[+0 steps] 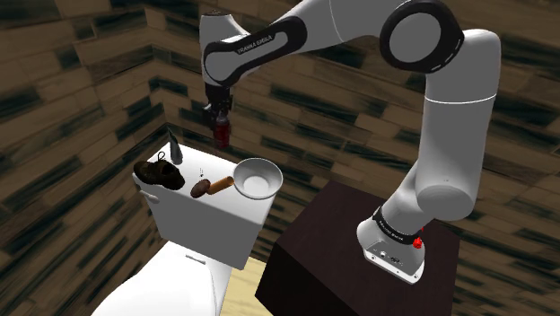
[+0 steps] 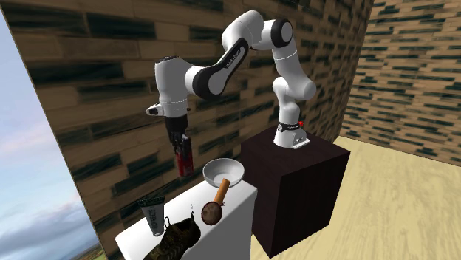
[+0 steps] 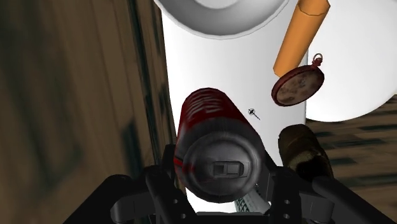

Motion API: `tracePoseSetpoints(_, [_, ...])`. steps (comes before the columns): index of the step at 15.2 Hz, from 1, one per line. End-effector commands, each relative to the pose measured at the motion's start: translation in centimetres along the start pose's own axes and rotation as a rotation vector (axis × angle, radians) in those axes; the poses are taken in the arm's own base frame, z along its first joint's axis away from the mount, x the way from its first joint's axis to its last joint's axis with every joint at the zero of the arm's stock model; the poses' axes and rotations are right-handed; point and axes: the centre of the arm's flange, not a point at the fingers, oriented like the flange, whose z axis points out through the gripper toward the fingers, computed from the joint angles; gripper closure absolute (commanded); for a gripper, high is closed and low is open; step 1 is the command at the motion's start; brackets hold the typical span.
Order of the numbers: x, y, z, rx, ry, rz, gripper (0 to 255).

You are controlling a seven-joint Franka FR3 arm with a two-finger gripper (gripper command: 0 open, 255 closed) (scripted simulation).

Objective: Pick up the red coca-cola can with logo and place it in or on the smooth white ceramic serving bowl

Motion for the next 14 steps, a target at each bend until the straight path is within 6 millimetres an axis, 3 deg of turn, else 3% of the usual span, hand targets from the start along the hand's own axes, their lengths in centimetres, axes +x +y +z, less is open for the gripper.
tracePoseSetpoints(1, [-1.3, 0.1, -0.9, -0.002, 0.004, 0.004, 255])
tracePoseSetpoints(14, [-18.3, -1.4, -3.3, -0.002, 0.004, 0.004, 255])
